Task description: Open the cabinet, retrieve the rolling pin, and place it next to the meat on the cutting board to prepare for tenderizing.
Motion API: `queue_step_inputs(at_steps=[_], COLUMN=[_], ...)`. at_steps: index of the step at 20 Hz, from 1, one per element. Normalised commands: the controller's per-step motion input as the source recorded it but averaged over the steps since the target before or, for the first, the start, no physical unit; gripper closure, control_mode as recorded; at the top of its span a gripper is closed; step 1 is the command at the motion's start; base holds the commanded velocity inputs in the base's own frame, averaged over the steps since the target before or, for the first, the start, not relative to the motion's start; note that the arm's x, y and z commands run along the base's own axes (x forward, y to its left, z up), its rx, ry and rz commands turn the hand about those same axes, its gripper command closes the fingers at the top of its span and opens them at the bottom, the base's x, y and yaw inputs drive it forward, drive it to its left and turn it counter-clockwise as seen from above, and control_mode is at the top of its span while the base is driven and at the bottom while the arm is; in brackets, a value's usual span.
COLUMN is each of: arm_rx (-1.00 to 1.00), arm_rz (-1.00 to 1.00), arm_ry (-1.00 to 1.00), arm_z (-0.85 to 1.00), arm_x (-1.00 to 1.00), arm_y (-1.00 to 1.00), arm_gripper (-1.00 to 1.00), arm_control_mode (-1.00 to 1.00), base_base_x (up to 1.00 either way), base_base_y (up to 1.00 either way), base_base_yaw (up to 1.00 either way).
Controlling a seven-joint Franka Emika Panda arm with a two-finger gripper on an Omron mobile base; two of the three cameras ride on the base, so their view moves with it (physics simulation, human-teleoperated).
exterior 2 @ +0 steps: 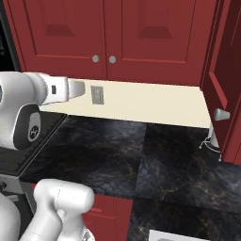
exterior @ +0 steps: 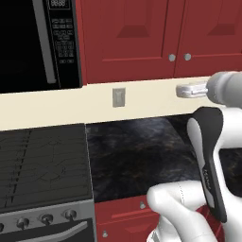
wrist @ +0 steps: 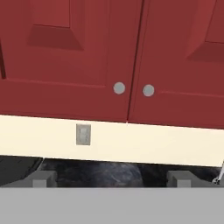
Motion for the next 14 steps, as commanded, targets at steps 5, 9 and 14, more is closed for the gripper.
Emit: queue_step_inputs(at_steps=[5, 9, 14], arm_rx=[0.00, 0.00, 0.00], arm_rz=[0.00, 0.00, 0.00], arm_ry=[-0.15, -0.15, -0.14], arm_z=[0.04, 0.00, 0.00], arm_x=[0.01, 0.00, 0.00], arm_y=[0.00, 0.02, 0.01], arm_gripper=[-1.00, -1.00, -1.00], arm_control_mode=[-1.00, -1.00, -1.00], base_base_x=[0.00, 0.00, 0.00], base_base_y=[0.00, 0.00, 0.00], base_base_yaw=[0.00, 0.00, 0.00])
